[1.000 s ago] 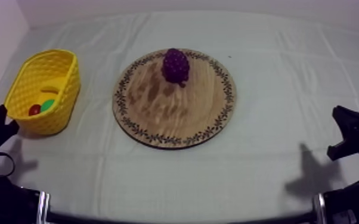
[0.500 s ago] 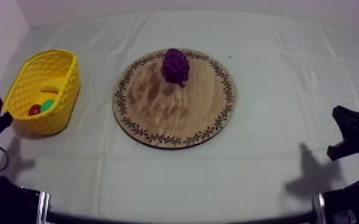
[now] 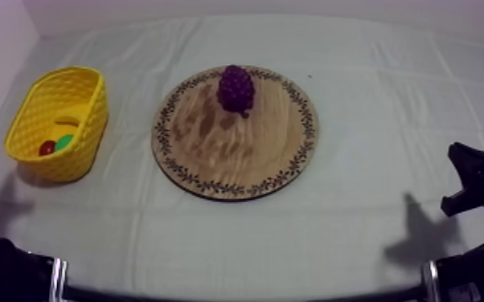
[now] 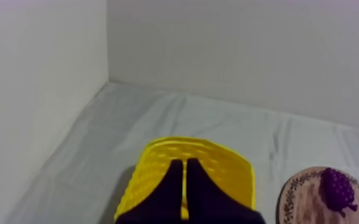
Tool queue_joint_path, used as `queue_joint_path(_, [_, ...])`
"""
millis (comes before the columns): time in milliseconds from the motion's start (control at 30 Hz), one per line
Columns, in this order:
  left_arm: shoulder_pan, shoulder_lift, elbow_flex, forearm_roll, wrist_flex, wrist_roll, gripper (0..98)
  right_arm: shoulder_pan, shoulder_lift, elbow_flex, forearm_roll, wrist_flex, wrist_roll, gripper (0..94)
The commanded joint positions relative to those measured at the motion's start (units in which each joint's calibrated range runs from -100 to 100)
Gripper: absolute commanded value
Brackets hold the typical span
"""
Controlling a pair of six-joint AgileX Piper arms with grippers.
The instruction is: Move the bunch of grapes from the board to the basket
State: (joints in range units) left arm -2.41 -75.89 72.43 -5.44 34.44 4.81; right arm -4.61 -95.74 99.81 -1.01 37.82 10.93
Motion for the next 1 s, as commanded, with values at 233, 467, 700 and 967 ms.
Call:
queue_joint_path(233, [1.4, 20.5, -25.9, 2.83, 8.3, -2.2, 0.0, 0.0, 0.0, 0.0, 0.0, 0.0, 0.0, 0.4])
queue_joint_path(467, [6.4, 34.8, -43.4, 0.33, 15.3, 0.8, 0.0, 0.0, 0.0, 0.0, 0.0, 0.0, 0.0, 0.4])
queue_joint_path(700, [12.6, 47.8, -58.8, -3.51, 21.9, 5.9, 0.0, 0.0, 0.0, 0.0, 0.0, 0.0, 0.0, 0.4])
queue_joint_path(967, [18.0, 59.4, -73.0, -5.06, 34.4, 8.4, 0.0, 0.0, 0.0, 0.0, 0.0, 0.0, 0.0, 0.4])
